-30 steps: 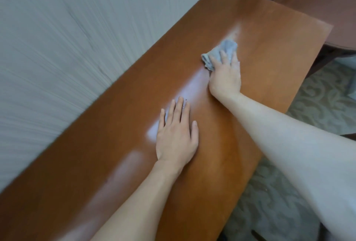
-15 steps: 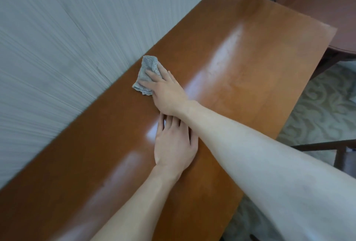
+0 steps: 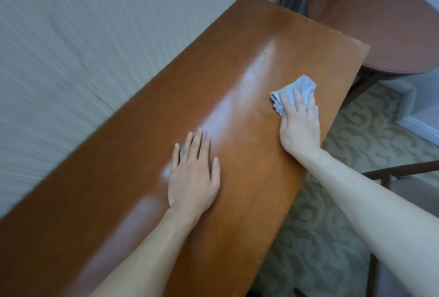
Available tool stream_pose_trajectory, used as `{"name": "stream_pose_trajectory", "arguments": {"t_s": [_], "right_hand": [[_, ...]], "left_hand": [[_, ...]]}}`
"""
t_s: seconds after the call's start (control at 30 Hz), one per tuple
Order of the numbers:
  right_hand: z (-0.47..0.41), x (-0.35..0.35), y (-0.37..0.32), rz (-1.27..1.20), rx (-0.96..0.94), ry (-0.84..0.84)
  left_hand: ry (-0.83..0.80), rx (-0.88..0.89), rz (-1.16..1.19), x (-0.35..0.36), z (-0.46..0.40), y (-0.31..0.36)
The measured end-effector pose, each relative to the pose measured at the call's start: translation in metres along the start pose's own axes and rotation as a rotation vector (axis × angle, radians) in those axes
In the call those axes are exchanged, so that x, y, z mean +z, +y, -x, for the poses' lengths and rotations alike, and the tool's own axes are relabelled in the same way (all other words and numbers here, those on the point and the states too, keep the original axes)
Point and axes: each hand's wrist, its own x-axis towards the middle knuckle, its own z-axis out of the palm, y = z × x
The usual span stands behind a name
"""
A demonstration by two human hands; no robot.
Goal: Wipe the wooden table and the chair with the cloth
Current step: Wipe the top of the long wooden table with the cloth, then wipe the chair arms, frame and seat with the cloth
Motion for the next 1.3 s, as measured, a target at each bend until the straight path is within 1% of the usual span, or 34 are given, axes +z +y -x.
{"name": "stream_pose_trajectory", "arguments": {"t_s": [0.07,0.1,0.27,0.33,0.37,0.43,0.5,0.53,0.6,0.63,0.67,0.73,0.8,0.83,0.9,0.97,1.03,1.1,1.23,1.3], "right_hand": [[0.029,-0.005,0.004,0.018,-0.019,-0.002],[0.046,-0.006,0.000,0.030,-0.060,-0.007],[0.133,0.002,-0.056,-0.066,-0.390,-0.082],[0.154,0.007,-0.071,-0.065,-0.442,-0.131],[0.159,0.006,-0.070,-0.070,-0.413,-0.138],[0.162,-0.002,-0.054,-0.039,-0.275,-0.165],[0.164,-0.018,-0.022,0.007,-0.073,-0.210],[0.167,-0.027,-0.005,-0.088,0.043,-0.234],[0.174,-0.052,0.017,-0.506,0.256,-0.249],[0.180,-0.066,0.023,-0.738,0.343,-0.201],[0.186,-0.080,0.027,-0.959,0.453,-0.145],[0.196,-0.112,0.033,-1.360,0.631,-0.121],[0.203,-0.143,0.039,-1.715,0.663,-0.157],[0.206,-0.160,0.040,-1.832,0.657,-0.163],[0.209,-0.194,0.041,-1.973,0.657,-0.155],[0.209,-0.231,0.041,-2.062,0.652,-0.127],[0.213,-0.271,0.044,-2.110,0.644,-0.069],[0.222,-0.312,0.050,-2.116,0.624,-0.016],[0.260,-0.388,0.069,-1.918,0.502,0.040],[0.285,-0.418,0.082,-1.873,0.463,0.085]], "left_hand": [[-0.006,-0.005,-0.003,-0.002,0.001,0.001],[-0.009,-0.009,-0.007,-0.003,0.001,0.002],[-0.005,0.000,-0.013,-0.007,0.002,0.004],[-0.021,0.009,-0.005,-0.009,0.002,0.003],[-0.031,0.011,0.005,-0.010,0.001,0.001],[-0.072,0.008,0.043,-0.015,-0.002,-0.001],[-0.157,0.013,0.064,-0.024,-0.003,-0.001],[-0.203,0.025,0.056,-0.029,0.001,0.002],[-0.268,0.049,0.051,-0.039,0.014,0.011],[-0.281,0.050,0.088,-0.044,0.023,0.020],[-0.289,0.043,0.162,-0.051,0.031,0.030],[-0.318,-0.006,0.439,-0.069,0.042,0.060],[-0.404,-0.056,0.750,-0.096,0.043,0.099],[-0.454,-0.067,0.875,-0.114,0.042,0.120],[-0.576,-0.048,1.057,-0.154,0.038,0.160],[-0.635,0.021,1.130,-0.191,0.036,0.195],[-0.605,0.057,1.210,-0.226,0.038,0.223],[-0.613,0.086,1.298,-0.258,0.046,0.245],[-0.615,0.218,1.327,-0.313,0.089,0.286],[-0.616,0.287,1.325,-0.336,0.119,0.309]]}}
